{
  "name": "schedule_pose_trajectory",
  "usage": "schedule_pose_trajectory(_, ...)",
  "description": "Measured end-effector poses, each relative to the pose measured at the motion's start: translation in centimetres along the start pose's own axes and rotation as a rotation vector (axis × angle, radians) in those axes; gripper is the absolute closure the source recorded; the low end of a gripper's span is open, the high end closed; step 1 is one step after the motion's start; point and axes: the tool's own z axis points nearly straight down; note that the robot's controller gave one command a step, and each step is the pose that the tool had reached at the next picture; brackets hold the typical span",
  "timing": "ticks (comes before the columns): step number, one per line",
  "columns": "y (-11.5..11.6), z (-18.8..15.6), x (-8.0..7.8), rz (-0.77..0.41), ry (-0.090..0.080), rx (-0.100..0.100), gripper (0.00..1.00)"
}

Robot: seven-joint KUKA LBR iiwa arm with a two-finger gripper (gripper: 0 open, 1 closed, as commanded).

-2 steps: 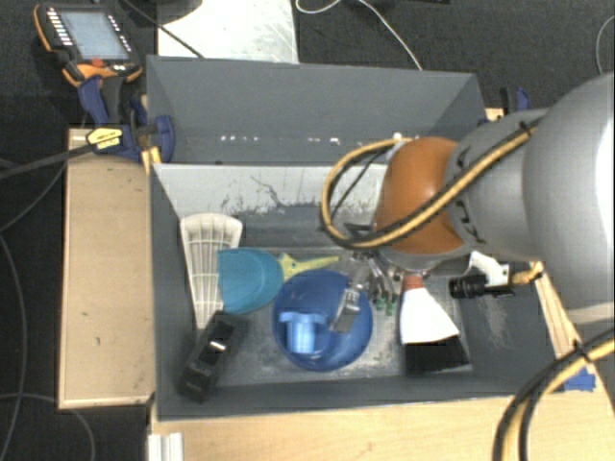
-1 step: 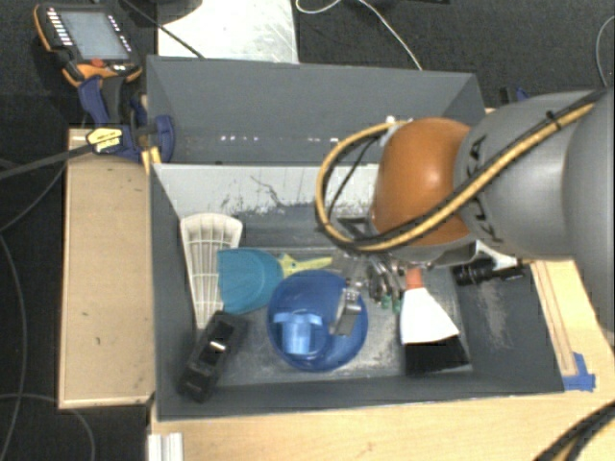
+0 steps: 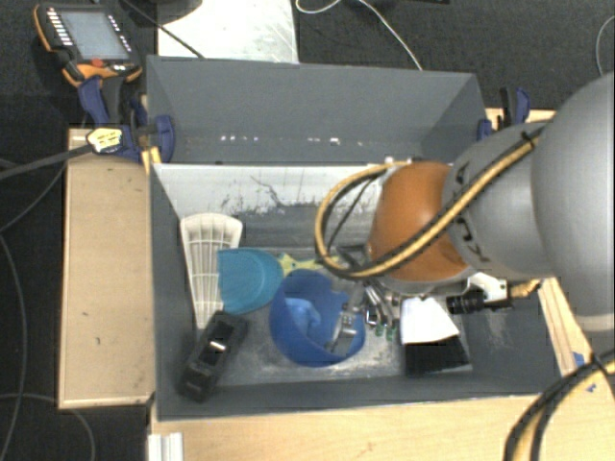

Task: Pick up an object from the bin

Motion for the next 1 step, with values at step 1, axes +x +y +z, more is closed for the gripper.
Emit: schedule_pose_trajectory(1, 1.00, 2.83, 0.00, 0.246, 0.019, 0.011, 0.00)
